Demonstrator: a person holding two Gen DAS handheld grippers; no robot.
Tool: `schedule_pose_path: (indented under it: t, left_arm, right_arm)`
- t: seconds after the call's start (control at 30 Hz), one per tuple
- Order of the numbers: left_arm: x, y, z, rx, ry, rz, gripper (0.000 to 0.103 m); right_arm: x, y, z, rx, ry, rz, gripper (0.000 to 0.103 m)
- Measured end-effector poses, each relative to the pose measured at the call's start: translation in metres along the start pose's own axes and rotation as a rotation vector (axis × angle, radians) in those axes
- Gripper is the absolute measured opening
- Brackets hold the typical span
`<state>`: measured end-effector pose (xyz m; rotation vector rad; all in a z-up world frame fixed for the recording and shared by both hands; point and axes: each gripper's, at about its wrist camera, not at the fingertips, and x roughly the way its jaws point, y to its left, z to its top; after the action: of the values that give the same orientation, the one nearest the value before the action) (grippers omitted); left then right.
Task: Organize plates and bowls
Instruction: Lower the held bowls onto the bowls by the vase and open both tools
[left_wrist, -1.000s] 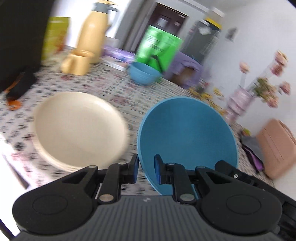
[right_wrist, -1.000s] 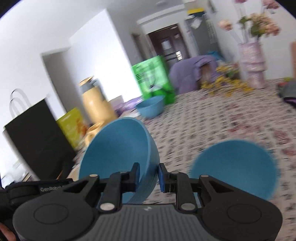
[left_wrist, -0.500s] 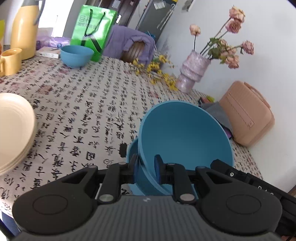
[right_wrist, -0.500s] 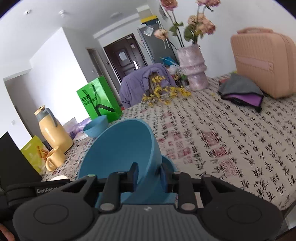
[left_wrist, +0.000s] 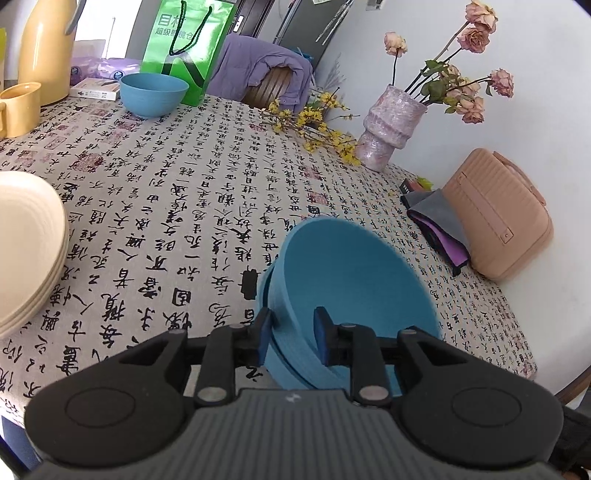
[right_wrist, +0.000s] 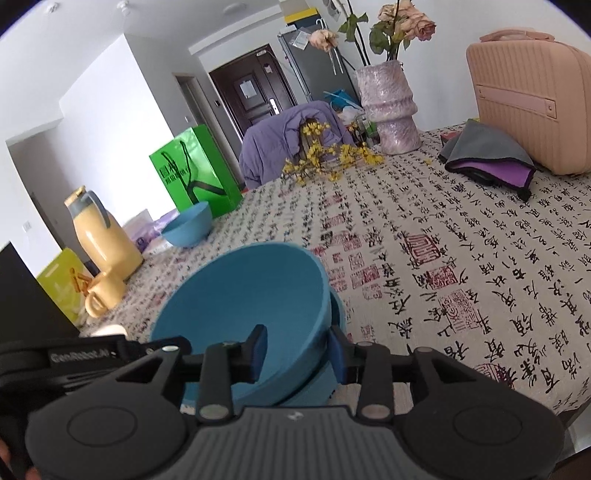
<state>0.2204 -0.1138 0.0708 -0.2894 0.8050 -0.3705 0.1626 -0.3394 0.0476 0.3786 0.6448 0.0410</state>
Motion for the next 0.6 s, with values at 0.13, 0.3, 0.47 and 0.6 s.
schedule_pose_path:
  t: [0.13,0.3,0.47,0.6]
  left_arm:
    - [0.000,-0.002,0.000,0.024,-0.009,-0.005,0.028]
    - [0.003,0.000,-0.003,0.034,-0.008,-0.009,0.027]
    - [-0.005,0.005,-0.001,0.018,-0.019,-0.025,0.027]
    - [-0.022,0.010,0.001,0.050,-0.083,-0.023,0.029]
  right_arm:
    - [0.001,0.003,-0.001,-0.035,-0.010,-0.021,0.038]
    - [-0.001,0.005,0.000,-0.049,-0.021,-0.025,0.039]
    - [-0.004,0.007,0.002,-0.053,-0.030,-0.034,0.039]
    - [-0.015,0.013,0.006,-0.079,-0.089,-0.054,0.044]
